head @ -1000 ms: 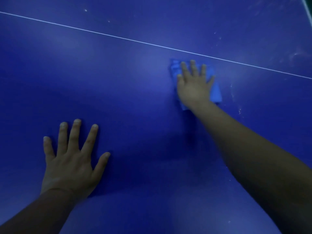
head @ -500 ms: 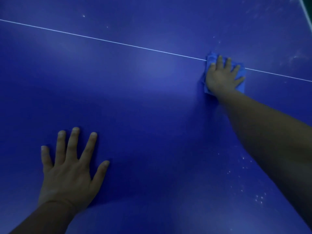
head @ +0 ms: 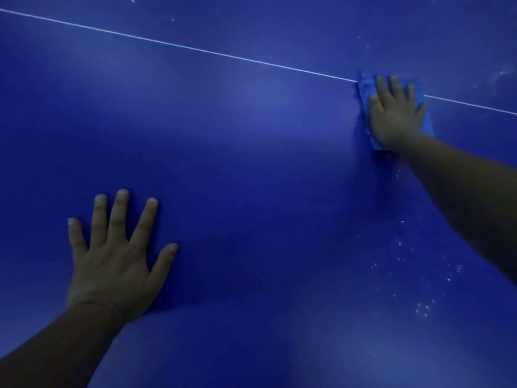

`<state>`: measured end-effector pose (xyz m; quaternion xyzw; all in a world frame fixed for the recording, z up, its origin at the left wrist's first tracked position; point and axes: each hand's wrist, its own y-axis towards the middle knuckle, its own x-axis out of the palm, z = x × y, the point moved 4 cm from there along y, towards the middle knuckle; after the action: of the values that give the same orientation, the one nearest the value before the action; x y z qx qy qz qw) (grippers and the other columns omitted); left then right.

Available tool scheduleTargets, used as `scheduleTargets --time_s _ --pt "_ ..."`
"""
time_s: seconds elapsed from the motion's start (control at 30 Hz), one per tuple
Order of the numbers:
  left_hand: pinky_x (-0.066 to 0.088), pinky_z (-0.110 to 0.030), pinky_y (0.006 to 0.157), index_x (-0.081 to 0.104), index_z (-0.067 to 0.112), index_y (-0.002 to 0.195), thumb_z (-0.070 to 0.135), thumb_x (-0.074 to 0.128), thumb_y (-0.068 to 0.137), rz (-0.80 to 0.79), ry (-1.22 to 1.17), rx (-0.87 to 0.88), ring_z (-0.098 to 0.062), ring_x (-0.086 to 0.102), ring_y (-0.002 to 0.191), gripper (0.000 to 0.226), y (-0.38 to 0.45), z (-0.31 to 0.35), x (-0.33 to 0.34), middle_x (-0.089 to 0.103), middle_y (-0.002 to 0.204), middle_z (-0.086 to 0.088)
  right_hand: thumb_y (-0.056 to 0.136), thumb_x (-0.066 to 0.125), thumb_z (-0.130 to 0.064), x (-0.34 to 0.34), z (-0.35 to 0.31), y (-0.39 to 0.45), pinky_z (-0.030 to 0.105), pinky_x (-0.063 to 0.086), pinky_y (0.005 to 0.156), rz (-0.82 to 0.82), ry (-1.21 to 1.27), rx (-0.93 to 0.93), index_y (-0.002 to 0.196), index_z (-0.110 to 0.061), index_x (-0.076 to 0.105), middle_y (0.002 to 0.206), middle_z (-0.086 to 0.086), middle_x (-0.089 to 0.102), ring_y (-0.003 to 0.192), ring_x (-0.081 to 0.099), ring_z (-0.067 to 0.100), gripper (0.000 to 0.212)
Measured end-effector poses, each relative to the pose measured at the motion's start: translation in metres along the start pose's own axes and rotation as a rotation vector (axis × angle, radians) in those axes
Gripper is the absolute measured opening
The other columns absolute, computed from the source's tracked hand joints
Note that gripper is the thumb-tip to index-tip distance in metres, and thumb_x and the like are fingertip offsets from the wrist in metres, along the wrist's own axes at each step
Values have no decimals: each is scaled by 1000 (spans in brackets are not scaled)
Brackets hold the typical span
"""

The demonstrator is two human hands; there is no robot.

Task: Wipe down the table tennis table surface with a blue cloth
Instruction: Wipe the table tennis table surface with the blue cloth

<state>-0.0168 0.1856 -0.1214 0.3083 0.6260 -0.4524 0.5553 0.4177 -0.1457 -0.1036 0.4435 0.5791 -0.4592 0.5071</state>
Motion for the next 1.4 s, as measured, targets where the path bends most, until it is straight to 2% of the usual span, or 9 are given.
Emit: scheduleTargets --time_s 0.27,0.47,0.53,0.7,0.77,0.93,1.0,1.3,1.4 --pt "4 -65 118 12 28 161 72 16 94 0 -9 1 -35 -1 154 81 -1 0 0 8 167 -13 107 26 -47 26 -28 -190 67 16 115 -116 -202 -1220 149 -26 43 159 7 36 148 26 40 50" --pt "1 -64 119 11 29 161 73 14 93 5 -16 -5 -34 -4 154 81 -1 1 -1 5 167 -11 92 9 -59 -3 1 -46 67 14 116 32 -68 -303 158 -31 23 166 2 22 152 16 34 73" --pt "1 -64 119 11 29 161 73 14 93 8 -26 -8 -34 -5 154 81 0 0 -1 5 168 -11 97 16 -54 5 -12 -83 70 19 113 54 -111 -419 157 -28 26 163 7 28 149 22 39 66" --pt "3 -65 118 10 29 161 74 12 92 3 -15 -3 -34 -3 154 83 0 -1 0 5 167 -12 106 27 -48 29 -12 -279 69 13 114 -123 -188 -1326 152 -31 41 161 6 33 149 23 44 51" --pt "3 -65 118 9 30 161 75 11 91 8 -17 -9 -34 -4 154 83 0 0 0 5 167 -11 106 26 -49 25 -2 -259 66 12 116 -135 -226 -1411 152 -33 39 161 5 33 150 22 40 51" --pt "0 -63 119 7 31 161 76 8 90 25 -28 -13 -32 -7 154 84 0 0 1 1 168 -10 96 13 -59 6 16 -106 68 14 115 -2 -78 -397 157 -34 22 165 2 24 152 17 34 66" --pt "-1 -62 119 4 32 160 78 6 88 22 -31 -18 -32 -8 154 85 -1 1 1 -1 168 -9 94 11 -60 3 18 -108 62 7 118 -22 -32 -277 158 -35 22 167 -5 17 154 9 28 69" --pt "6 -61 120 8 19 161 68 7 96 34 -97 -10 -31 -7 154 82 -28 16 -6 -5 168 -14 104 36 -49 32 21 -371 67 11 116 -161 -180 -1331 151 -34 42 162 2 31 151 20 40 50" --pt "7 -60 120 13 13 160 65 12 97 48 -134 125 -31 -5 155 82 -65 37 3 0 168 -15 106 23 -51 33 22 -292 70 18 112 -136 -270 -1176 152 -32 33 160 6 34 148 25 39 51"
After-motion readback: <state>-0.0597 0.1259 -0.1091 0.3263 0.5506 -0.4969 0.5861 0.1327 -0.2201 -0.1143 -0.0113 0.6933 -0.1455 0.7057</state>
